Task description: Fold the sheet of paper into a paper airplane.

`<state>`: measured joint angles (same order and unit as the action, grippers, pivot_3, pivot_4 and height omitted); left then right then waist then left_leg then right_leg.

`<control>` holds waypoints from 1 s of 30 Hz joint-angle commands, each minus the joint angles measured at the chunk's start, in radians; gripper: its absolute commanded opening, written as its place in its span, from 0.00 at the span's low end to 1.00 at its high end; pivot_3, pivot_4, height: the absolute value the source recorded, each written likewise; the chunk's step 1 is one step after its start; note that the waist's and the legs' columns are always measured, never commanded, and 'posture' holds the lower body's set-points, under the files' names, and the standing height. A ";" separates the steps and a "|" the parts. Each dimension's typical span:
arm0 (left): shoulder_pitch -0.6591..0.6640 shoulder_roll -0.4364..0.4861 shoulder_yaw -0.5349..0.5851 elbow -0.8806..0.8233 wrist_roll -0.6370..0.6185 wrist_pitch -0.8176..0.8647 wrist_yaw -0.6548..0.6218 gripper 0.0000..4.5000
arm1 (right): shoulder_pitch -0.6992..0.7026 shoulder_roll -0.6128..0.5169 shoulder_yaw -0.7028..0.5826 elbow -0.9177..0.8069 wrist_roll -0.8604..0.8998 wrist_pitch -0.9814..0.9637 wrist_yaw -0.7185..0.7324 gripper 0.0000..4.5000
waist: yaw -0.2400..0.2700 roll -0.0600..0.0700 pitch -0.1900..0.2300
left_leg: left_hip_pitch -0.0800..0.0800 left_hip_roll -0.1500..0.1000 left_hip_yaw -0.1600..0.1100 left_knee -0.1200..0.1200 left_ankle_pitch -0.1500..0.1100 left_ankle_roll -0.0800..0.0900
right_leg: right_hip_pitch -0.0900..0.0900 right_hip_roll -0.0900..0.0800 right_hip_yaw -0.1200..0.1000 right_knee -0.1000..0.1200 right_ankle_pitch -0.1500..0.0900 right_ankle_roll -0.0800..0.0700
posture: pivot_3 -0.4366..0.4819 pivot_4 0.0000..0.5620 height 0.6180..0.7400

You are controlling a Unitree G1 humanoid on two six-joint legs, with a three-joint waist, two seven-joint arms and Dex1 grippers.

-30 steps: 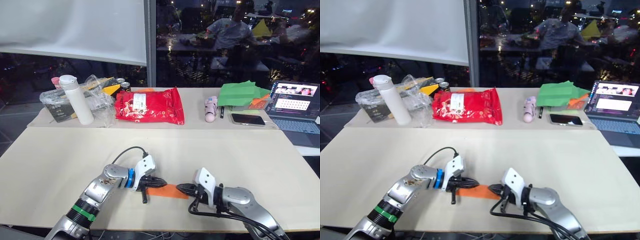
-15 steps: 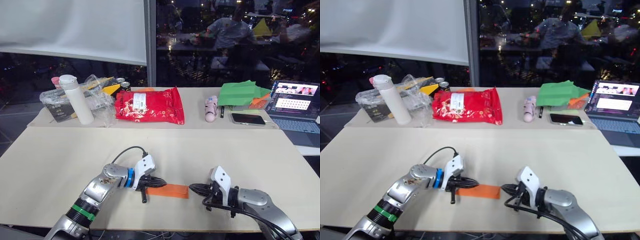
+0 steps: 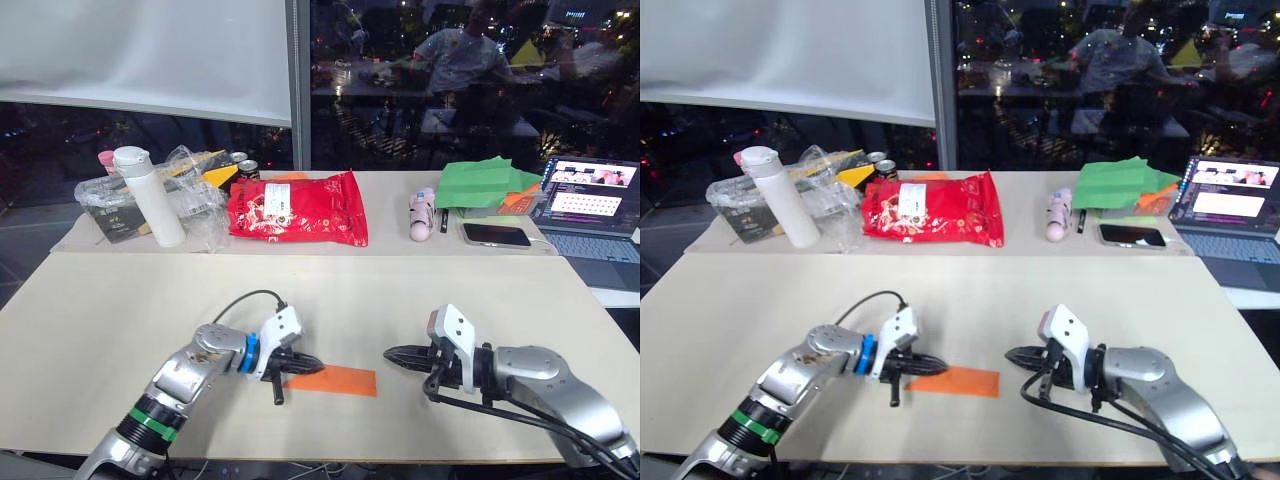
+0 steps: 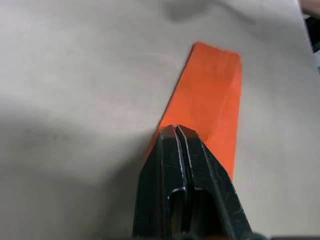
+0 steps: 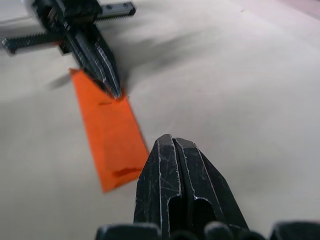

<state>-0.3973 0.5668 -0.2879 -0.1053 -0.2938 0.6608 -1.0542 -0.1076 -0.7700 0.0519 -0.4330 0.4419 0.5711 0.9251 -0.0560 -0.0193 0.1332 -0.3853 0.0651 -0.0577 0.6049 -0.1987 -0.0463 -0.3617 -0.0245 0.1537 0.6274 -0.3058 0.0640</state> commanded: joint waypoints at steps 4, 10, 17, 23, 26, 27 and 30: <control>-0.033 0.074 0.171 -0.131 -0.099 0.094 0.032 0.00 | -0.058 -0.075 -0.055 -0.074 0.091 0.090 0.053 0.01 | 0.004 -0.001 0.001 | -0.001 0.000 0.000 0.000 0.000 0.000 | -0.001 0.000 0.000 -0.001 0.002 0.004 | 0.48 0.27 0.77; 0.031 0.170 0.262 -0.164 -0.137 0.106 0.022 0.00 | -0.076 -0.115 -0.030 -0.128 0.125 0.128 0.084 0.01 | 0.008 -0.001 0.001 | -0.002 0.000 0.001 -0.001 0.000 0.000 | -0.005 0.000 0.000 -0.001 0.002 0.004 | 0.48 0.27 0.77; 0.199 0.232 0.352 -0.237 -0.186 0.087 0.021 0.00 | -0.178 -0.095 0.147 -0.123 -0.036 0.088 0.042 0.01 | 0.006 -0.003 0.003 | -0.001 0.002 0.002 -0.003 0.000 0.000 | -0.009 -0.001 0.000 -0.001 -0.001 -0.002 | 0.48 0.27 0.77; 0.257 0.225 0.362 -0.311 -0.216 0.100 0.052 0.00 | -0.273 0.018 0.269 0.034 -0.179 0.042 -0.031 0.01 | 0.011 -0.005 0.003 | 0.000 0.002 0.003 -0.002 0.000 0.000 | -0.009 -0.002 0.000 -0.002 -0.001 -0.003 | 0.48 0.27 0.77; 0.270 0.223 0.367 -0.329 -0.230 0.109 0.072 0.00 | -0.315 0.058 0.287 0.084 -0.224 0.047 -0.049 0.01 | 0.012 -0.004 0.003 | -0.001 0.002 0.003 -0.002 0.000 0.000 | -0.009 -0.001 0.000 -0.001 0.000 -0.003 | 0.48 0.27 0.77; 0.276 0.223 0.368 -0.334 -0.233 0.110 0.077 0.00 | -0.331 0.068 0.276 0.093 -0.224 0.062 -0.057 0.01 | 0.012 -0.004 0.003 | -0.001 0.002 0.003 -0.002 0.000 0.000 | -0.009 -0.001 0.000 -0.001 0.001 -0.002 | 0.48 0.27 0.77; 0.284 0.230 0.364 -0.336 -0.237 0.105 0.085 0.00 | -0.366 0.079 0.237 0.089 -0.196 0.124 -0.058 0.01 | 0.011 -0.004 0.003 | -0.001 0.002 0.003 -0.003 0.000 0.000 | -0.009 -0.001 0.000 -0.001 0.003 0.002 | 0.48 0.27 0.77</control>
<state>-0.1100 0.7874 0.0604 -0.4145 -0.5160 0.7695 -0.9728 -0.4469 -0.6932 0.3363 -0.3208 0.2219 0.6657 0.8692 -0.0452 -0.0228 0.1364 -0.3861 0.0669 -0.0546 0.6024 -0.1986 -0.0466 -0.3710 -0.0256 0.1534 0.6266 -0.3026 0.0664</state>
